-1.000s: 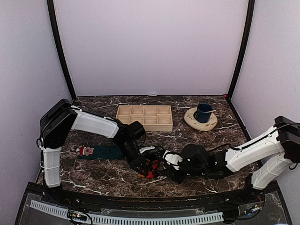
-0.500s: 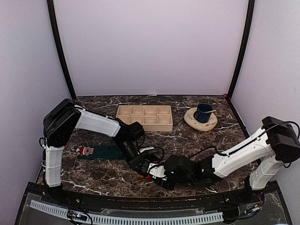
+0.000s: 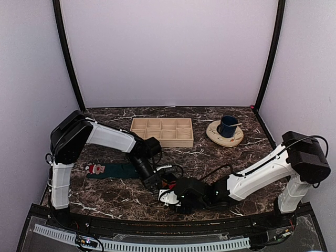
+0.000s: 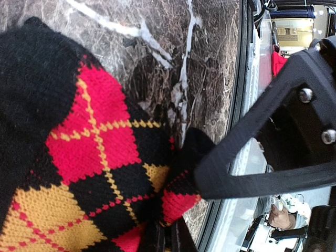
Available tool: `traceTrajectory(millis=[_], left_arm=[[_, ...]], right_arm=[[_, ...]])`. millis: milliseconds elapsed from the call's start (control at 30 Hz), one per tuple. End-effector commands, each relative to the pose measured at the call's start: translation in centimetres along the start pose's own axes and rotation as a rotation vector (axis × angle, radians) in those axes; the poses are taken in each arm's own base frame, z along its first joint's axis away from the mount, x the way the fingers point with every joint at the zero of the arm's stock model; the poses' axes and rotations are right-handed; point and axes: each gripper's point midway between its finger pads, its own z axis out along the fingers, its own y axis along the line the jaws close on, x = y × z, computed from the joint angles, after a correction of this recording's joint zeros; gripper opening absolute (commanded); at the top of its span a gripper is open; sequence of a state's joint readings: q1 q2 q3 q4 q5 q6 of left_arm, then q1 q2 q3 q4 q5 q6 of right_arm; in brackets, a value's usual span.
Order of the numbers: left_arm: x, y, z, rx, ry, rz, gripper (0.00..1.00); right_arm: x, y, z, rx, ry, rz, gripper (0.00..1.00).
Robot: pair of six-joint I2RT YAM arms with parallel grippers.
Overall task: Roll the socks
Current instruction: Pick up the sock from the center of the board.
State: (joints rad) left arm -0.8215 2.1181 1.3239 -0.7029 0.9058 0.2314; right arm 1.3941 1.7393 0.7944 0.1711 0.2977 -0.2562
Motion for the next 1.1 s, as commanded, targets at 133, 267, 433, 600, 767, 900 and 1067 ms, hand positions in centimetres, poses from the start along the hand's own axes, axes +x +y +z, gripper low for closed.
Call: traceTrajectory(millis=[133, 267, 433, 600, 767, 900, 1067], left_arm=[[1.6, 1.4, 0.4, -0.019, 0.062, -0.051, 0.0], [1.6, 1.4, 0.5, -0.014, 0.067, -0.053, 0.0], [1.6, 1.4, 0.4, -0.014, 0.067, -0.052, 0.0], [1.6, 1.3, 0.4, -0.01, 0.068, -0.051, 0.0], [1.5, 1.2, 0.2, -0.007, 0.065, -0.057, 0.0], [1.0, 1.2, -0.1, -0.021, 0.047, -0.054, 0.01], [0.1, 0.8, -1.4, -0.041, -0.01, -0.043, 0.1]], right_arm=[[0.6, 0.7, 0.8, -0.007, 0.037, -0.075, 0.4], [1.4, 1.2, 1.3, -0.02, 0.069, -0.101, 0.36], [2.1, 1.8, 2.1, -0.048, 0.107, -0.119, 0.26], [3.5, 2.1, 2.9, -0.079, 0.154, -0.086, 0.17], [4.6, 2.0, 2.8, -0.109, 0.185, -0.033, 0.09], [5.1, 2.2, 2.5, -0.145, 0.205, 0.009, 0.06], [5.5, 2.2, 2.3, -0.187, 0.209, 0.076, 0.05]])
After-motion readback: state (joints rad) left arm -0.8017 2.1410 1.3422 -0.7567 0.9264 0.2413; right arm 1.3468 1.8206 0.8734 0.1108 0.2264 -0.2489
